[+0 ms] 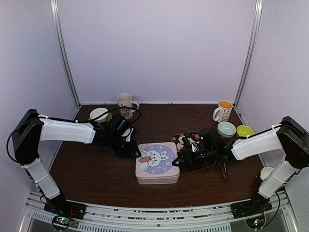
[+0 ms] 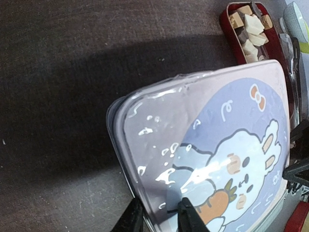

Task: Pack the chocolate
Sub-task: Rotate the packing box at the center of the board.

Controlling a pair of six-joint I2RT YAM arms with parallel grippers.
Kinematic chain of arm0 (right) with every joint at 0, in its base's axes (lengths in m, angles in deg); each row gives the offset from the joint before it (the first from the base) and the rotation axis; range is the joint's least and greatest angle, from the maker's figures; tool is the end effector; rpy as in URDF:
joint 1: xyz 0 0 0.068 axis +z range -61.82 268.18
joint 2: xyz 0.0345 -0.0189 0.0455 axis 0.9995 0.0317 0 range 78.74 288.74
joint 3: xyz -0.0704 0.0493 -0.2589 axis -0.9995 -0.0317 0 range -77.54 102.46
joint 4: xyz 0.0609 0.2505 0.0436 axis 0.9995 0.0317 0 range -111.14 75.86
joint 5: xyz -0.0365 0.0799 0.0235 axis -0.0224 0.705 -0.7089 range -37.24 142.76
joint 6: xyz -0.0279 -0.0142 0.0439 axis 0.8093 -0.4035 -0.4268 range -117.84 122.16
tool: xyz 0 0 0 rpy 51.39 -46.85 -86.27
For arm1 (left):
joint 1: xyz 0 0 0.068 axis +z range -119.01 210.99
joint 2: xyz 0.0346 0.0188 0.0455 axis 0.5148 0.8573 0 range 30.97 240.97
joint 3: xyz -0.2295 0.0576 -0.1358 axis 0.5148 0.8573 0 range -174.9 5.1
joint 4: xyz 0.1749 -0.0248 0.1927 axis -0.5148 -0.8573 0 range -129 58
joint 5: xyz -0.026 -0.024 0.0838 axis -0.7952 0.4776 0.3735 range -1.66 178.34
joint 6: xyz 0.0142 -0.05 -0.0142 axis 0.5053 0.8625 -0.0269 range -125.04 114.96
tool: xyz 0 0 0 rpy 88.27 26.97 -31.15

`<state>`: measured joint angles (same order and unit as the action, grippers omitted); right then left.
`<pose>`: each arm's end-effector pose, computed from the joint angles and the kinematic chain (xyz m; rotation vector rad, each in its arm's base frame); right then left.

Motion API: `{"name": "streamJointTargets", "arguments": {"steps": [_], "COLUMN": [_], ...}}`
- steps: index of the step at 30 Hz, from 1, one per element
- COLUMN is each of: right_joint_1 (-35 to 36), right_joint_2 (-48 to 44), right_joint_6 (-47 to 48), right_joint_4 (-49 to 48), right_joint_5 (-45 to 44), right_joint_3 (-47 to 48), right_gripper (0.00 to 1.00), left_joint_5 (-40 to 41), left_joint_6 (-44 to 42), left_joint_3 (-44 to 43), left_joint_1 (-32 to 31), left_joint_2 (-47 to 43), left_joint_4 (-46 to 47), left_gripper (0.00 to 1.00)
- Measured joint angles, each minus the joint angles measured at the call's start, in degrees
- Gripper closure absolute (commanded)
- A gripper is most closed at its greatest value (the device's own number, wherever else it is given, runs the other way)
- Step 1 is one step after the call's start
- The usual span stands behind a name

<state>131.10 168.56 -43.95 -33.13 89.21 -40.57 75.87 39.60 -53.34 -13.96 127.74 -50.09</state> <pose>0.1999 0.2146 0.1513 -0.3163 2.5901 1.4329 0.2357 -0.2462 0.1802 0.0984 2.7642 -0.8019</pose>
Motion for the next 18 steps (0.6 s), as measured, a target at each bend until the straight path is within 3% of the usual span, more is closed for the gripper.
{"name": "streamJointTargets", "arguments": {"steps": [8,18], "right_joint_1": [1.53,1.53], "right_joint_2": [-4.28,-7.04], "right_joint_6": [4.5,6.19], "right_joint_4": [10.21,16.15], "right_joint_5": [-0.44,-1.84], "right_joint_3": [0.66,1.29], "right_gripper": [0.45,0.39], "left_joint_5": [0.59,3.43], "left_joint_6": [-0.57,-0.85], "left_joint_3": [0.02,0.02], "left_joint_1": [-1.27,-1.77], "left_joint_2": [-0.02,-1.36], "left_joint_4": [-0.04,-1.6], "left_gripper": [0.45,0.3]}}
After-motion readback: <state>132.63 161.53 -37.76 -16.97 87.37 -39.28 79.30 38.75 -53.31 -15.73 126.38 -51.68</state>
